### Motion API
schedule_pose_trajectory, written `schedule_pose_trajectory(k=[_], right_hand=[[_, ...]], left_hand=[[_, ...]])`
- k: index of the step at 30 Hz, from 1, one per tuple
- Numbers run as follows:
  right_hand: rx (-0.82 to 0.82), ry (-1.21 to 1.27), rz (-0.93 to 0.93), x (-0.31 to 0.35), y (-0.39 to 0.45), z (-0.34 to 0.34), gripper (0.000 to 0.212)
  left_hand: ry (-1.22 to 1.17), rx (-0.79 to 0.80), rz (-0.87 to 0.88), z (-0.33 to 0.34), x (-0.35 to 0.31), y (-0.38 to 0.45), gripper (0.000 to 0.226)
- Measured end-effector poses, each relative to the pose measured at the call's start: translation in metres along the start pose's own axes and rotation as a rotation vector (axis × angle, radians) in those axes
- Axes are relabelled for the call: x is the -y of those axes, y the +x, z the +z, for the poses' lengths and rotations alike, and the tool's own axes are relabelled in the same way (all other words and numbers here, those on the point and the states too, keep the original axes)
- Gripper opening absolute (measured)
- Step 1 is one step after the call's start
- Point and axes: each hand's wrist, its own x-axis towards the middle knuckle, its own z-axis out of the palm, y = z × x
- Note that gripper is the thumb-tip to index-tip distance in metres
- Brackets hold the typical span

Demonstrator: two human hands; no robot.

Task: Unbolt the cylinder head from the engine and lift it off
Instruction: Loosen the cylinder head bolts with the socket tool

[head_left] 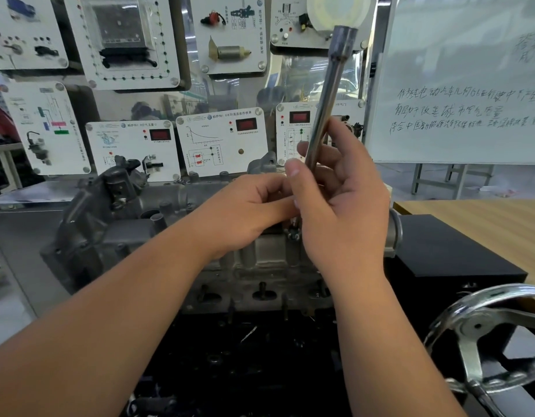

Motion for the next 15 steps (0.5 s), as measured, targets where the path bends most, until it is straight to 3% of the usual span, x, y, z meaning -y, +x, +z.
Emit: schedule_pose_trajectory(k=[7,10,15], right_hand=[[0.016,-0.105,-0.027,-0.0036,-0.0023,-0.0003,0.046],[0.039,-0.075,-0.028,-0.0026,-0.003,-0.0006,0.051],[0.027,-0.028,0.0,-0.0015,-0.0001,-0.0015,0.053]], left_hand=[[-0.075,0.008,-0.001,0.001,0.0007,0.0002,0.036],[-0.079,0.044,-0.004,-0.0013,0.0005,0.0006,0.026],[-0.049,0.029,0.011,0.0003,0.0007,0.0014,0.03]])
